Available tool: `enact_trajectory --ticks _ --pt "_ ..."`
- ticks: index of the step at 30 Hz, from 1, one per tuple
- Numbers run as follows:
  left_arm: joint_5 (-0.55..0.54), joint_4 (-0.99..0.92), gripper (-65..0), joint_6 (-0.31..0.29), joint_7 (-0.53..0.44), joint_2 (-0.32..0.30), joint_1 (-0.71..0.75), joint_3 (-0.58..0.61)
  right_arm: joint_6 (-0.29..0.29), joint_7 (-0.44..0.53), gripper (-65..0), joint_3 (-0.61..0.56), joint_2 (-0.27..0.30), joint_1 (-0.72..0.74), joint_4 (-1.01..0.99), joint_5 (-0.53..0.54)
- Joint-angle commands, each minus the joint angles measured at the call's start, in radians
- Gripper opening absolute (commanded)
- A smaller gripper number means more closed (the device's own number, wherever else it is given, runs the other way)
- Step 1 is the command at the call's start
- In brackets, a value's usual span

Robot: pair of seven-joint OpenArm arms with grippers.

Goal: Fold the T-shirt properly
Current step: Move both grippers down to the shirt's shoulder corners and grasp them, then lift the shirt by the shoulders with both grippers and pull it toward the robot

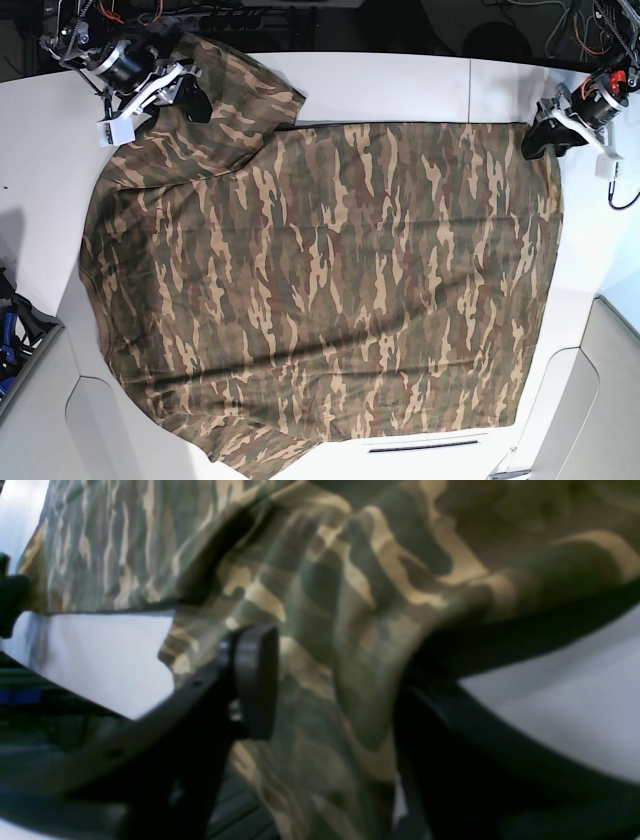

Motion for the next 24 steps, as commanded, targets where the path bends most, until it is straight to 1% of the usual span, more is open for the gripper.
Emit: enact_trajectory --ticks 1,2,3,4,5,13,16,19,22,24 --pt "0.034 -0.003 -47.4 -0.013 0.057 -0.005 0.012 0.007 -0.01 -0.037 -45.5 0.0 -0.002 -0.009 0.001 -0.017" --pt "0.034 -0.003 -54.9 -0.032 0.05 -0.005 0.012 0.007 -0.01 -0.037 -51.1 0.0 -0.002 -0.009 0.001 -0.014" --pt "0.034 -0.002 -60.9 -0.041 0.039 -0.005 0.012 0.007 -0.01 -0.037 -56.8 0.0 -0.002 -0.009 0.001 -0.015" --pt "0.034 -0.001 -65.0 -0.041 0.028 -0.005 0.012 0.007 -0.01 -0.037 -62.2 0.0 -0.002 -0.009 0.001 -0.015" --pt "0.034 0.002 -65.0 -0.041 0.017 -0.005 0.012 0.007 -0.01 -0.037 -65.0 0.0 -0.002 -0.009 0.001 -0.015" --pt "0.027 0.074 -65.0 -0.041 0.0 -0.032 0.01 0.003 -0.009 -0.045 -65.0 0.026 -0.002 -0.009 0.039 -0.007" --pt "0.018 0.131 -65.0 -0.041 -0.001 -0.04 0.009 0.003 0.016 -0.049 -65.0 0.053 -0.002 -0.009 0.09 0.04" --pt "0.02 0.183 -65.0 -0.041 -0.023 -0.049 0.009 0.003 0.037 -0.053 -65.0 0.089 -0.002 -0.008 0.151 0.087" --pt "0.02 0.214 -65.0 -0.041 -0.052 -0.048 0.005 -0.011 0.039 -0.055 -65.0 0.133 -0.002 -0.001 0.206 0.1" --pt "0.02 0.216 -65.0 -0.041 -0.052 -0.048 -0.021 -0.025 0.039 -0.06 -65.0 0.163 -0.002 0.023 0.219 0.113"
